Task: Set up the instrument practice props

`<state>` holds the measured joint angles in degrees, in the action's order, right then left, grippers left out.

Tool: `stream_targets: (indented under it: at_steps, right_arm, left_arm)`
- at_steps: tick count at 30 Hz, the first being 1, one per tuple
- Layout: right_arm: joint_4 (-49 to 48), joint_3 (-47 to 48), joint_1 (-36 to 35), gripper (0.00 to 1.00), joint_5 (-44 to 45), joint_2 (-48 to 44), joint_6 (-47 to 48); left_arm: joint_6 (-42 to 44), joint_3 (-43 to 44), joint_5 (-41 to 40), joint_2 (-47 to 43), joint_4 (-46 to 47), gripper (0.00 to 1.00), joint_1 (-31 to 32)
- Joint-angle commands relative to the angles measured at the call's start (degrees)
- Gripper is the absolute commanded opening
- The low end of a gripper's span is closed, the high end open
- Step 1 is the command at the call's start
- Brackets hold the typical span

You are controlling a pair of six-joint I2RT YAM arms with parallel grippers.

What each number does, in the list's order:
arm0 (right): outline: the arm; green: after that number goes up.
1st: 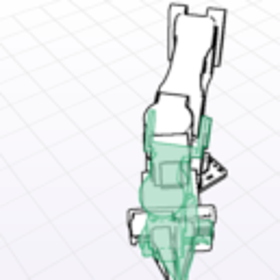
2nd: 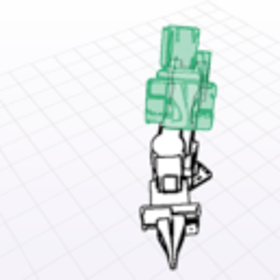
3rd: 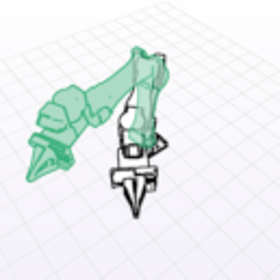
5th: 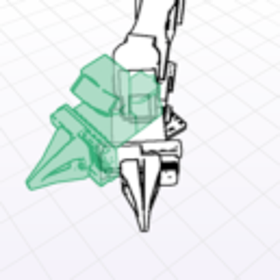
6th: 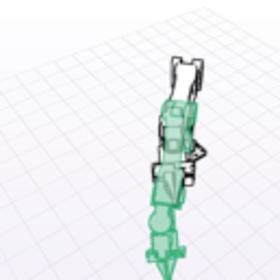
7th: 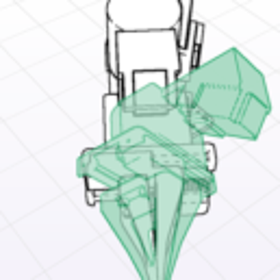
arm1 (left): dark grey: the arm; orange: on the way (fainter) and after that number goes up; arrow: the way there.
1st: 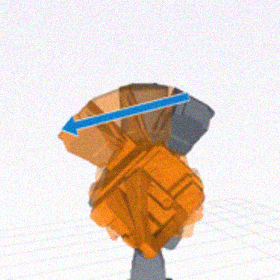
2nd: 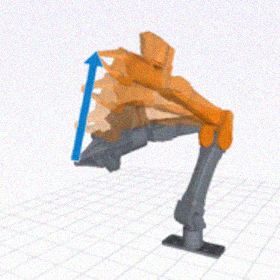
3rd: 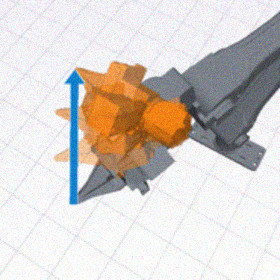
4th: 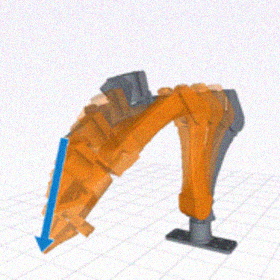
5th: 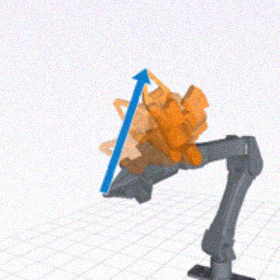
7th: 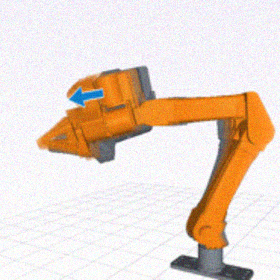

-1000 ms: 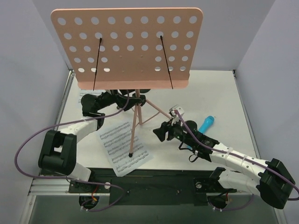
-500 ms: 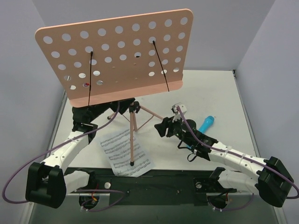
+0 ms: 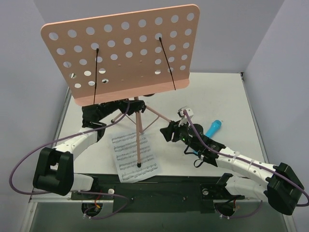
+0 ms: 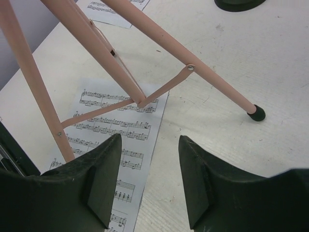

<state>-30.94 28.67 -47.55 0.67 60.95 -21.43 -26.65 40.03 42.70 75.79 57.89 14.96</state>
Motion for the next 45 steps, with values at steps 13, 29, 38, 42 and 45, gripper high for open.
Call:
stream_targets:
  at_steps: [13,29,38,42,45]
  right_arm:
    - [-4.22,-2.74,0.26,0.43,1.00,-2.15,0.69]
    - [-2.37,-4.15,0.44,0.45,4.43,-6.72,1.92]
    - [1.32,2.09,2.72,0.47,3.03,-7.51,-4.23]
    - [1.58,5.43,3.86,0.48,0.48,-6.81,-7.91]
    - [1.50,7.71,5.44,0.49,-0.14,-6.20,-13.09]
  left_arm:
    - [-2.17,7.78,8.01,16.57,19.00,0.32,2.44]
    - [-8.50,14.99,10.40,24.86,26.67,0.89,4.90]
    - [-9.12,7.35,0.11,12.82,18.77,0.90,1.92]
    - [-6.49,4.28,-3.13,5.70,8.76,0.91,1.65]
    - [-3.33,2.16,-8.14,-1.16,-5.53,0.91,1.65]
